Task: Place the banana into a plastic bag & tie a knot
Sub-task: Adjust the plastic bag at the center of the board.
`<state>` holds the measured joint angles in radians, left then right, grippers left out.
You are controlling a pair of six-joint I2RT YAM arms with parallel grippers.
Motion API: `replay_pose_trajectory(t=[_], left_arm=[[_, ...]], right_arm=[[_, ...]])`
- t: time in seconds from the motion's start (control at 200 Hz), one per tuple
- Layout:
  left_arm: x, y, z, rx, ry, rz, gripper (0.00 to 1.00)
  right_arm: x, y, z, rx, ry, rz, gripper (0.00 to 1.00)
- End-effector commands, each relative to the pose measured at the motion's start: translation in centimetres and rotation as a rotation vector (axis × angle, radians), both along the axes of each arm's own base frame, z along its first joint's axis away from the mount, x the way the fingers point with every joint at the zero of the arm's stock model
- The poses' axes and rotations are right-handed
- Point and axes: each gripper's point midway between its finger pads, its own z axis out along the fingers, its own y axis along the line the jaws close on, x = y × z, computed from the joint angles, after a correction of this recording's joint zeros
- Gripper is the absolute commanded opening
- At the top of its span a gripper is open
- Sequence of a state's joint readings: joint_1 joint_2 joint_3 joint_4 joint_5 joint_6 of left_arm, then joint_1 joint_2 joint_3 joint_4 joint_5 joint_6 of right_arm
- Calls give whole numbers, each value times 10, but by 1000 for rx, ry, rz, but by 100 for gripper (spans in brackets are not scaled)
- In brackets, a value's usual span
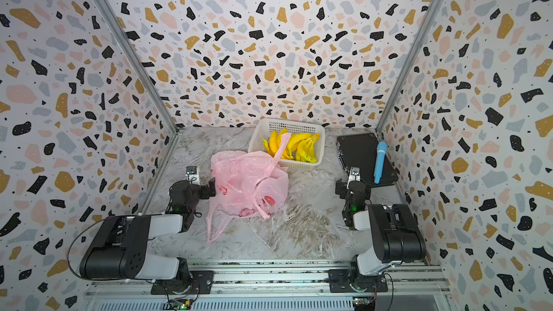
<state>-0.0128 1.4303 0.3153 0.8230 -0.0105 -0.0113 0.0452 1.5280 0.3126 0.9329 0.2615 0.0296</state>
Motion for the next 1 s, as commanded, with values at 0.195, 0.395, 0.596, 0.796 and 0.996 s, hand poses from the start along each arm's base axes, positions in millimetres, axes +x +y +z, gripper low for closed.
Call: replay_pose_trajectory(t=[0.195,0.395,0.596,0.796,0.996], left_arm=[[4,0,10,13,-37,5,99],[4,0,10,13,-37,4,99],[4,0,9,13,-36,4,99],[5,0,9,13,-31,8,99],[-11,11,39,21,-126,75,99]], right_arm=[[6,0,10,6,-26,-1,100],[6,1,9,6,-25,2,100],[6,1,10,5,-25,1,100],[3,3,13,-4,-49,15,100],[-14,14,49,-81,-133,16,100]])
